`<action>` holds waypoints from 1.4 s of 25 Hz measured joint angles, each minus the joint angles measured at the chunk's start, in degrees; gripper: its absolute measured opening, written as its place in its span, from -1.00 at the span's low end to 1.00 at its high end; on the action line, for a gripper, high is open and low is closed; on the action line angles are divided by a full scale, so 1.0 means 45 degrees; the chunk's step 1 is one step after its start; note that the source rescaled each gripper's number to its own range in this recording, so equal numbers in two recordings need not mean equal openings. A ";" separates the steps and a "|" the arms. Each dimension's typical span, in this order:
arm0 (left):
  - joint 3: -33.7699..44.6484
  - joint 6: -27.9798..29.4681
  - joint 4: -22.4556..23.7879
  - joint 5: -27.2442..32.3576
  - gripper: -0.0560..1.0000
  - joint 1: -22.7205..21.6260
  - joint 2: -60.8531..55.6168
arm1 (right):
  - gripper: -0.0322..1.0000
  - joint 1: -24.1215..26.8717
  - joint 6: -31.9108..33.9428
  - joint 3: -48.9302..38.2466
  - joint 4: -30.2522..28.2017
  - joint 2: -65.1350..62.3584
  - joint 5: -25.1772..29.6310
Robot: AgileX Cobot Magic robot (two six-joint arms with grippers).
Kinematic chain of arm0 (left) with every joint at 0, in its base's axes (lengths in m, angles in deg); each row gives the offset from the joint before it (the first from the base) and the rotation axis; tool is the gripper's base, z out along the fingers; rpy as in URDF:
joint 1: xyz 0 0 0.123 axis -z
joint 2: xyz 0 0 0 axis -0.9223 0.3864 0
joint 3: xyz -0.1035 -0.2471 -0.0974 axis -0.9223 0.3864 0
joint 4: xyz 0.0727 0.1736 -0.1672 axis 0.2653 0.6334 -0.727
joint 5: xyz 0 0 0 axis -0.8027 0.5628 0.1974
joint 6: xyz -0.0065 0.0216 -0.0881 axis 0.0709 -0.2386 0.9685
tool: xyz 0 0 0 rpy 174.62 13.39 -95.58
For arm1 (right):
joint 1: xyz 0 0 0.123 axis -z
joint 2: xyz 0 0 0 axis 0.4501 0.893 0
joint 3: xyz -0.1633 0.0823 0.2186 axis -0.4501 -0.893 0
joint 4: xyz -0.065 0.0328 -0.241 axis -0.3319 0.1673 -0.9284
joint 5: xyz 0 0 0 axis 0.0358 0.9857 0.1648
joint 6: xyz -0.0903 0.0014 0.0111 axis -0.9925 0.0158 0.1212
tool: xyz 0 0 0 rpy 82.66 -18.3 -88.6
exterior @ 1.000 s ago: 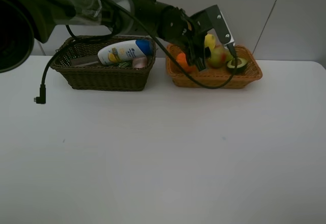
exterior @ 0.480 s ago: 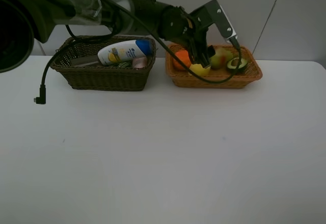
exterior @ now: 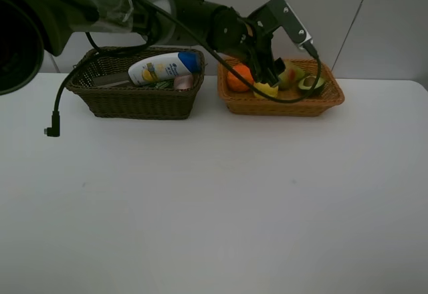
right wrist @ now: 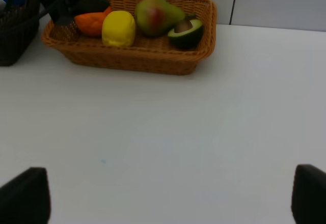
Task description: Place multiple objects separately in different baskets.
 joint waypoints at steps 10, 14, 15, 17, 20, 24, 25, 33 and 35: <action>0.0000 -0.0427 0.0000 0.0950 0.99 0.0000 -0.0170 | 1.00 0.0000 0.0000 0.0000 0.0000 0.0000 0.0000; 0.0000 -0.0467 -0.0031 0.2080 0.99 0.0000 -0.0564 | 1.00 0.0000 0.0000 0.0000 0.0000 0.0000 0.0000; 0.0000 -0.0467 -0.0042 0.2315 0.99 0.0000 -0.0684 | 1.00 0.0000 0.0000 0.0000 0.0000 0.0000 0.0000; 0.0000 -0.0455 -0.0040 0.3059 0.99 0.0000 -0.0937 | 1.00 0.0000 0.0000 0.0000 0.0000 0.0000 0.0000; 0.0000 -0.0137 -0.0040 0.4299 0.99 -0.0023 -0.1424 | 1.00 0.0000 0.0000 0.0000 0.0000 0.0000 0.0000; 0.0000 0.0507 -0.0040 0.5760 0.99 -0.0023 -0.2411 | 1.00 0.0000 0.0000 0.0000 0.0000 0.0000 0.0000; 0.0000 0.0618 -0.0040 0.6017 0.99 -0.0023 -0.2720 | 1.00 0.0000 0.0000 0.0000 0.0000 0.0000 0.0000; 0.0609 0.1781 0.0130 0.8436 0.99 -0.0023 -0.5448 | 1.00 0.0000 0.0000 0.0000 0.0000 0.0000 0.0000; 0.1549 0.1911 0.0330 0.8602 0.99 -0.0023 -0.6307 | 1.00 0.0000 0.0000 0.0000 0.0000 0.0000 0.0000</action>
